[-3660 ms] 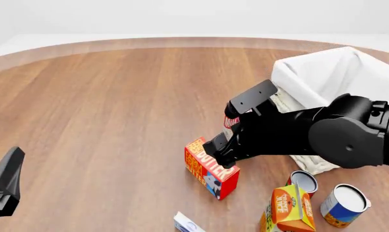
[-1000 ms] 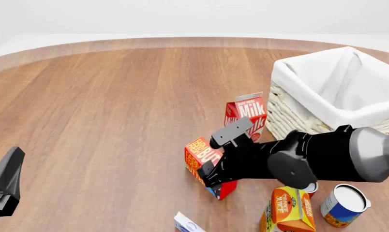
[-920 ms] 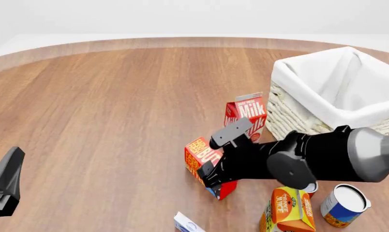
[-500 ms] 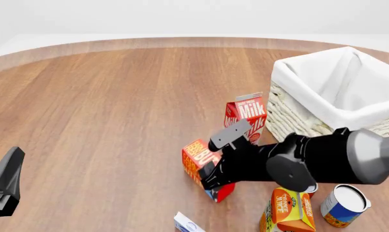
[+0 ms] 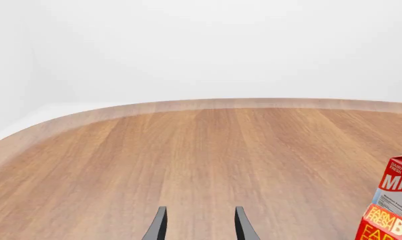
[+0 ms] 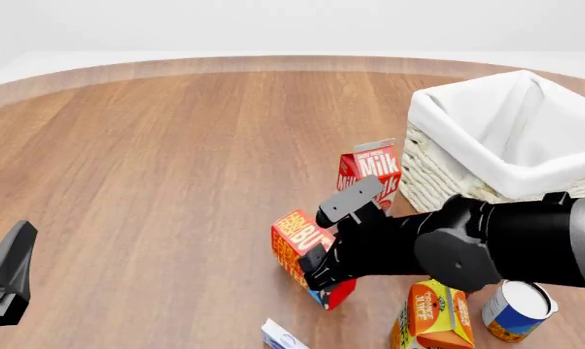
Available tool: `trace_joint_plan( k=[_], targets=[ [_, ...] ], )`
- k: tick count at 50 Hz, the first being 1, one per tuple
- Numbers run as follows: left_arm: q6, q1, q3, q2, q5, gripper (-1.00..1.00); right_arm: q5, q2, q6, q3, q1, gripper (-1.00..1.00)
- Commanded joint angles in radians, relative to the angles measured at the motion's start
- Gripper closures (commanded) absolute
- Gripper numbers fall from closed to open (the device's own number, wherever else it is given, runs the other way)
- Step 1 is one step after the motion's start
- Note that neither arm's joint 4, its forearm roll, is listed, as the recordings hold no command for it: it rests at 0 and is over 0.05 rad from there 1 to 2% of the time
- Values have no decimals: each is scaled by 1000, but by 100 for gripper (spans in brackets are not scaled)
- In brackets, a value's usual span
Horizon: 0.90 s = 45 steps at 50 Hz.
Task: Pick up the cream cheese box and the butter, and put them in the basket.
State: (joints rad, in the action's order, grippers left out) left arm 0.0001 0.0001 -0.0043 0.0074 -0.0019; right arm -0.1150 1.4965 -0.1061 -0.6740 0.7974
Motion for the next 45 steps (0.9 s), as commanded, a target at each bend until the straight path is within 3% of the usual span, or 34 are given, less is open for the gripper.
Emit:
trace_joint_plan(
  k=[1,26,29,45],
  targets=[
    [0,0,0,0,0,-100,-81,-107,-8,-33,29,100],
    [0,0,0,0,0,-100,-207,-297,-15,-75,88,100],
    [0,0,0,0,0,-100,-214,-318,-39,-83,102,100],
    [0,0,0,0,0,-100,-301,-432,-22,-181,103,100]
  ],
)
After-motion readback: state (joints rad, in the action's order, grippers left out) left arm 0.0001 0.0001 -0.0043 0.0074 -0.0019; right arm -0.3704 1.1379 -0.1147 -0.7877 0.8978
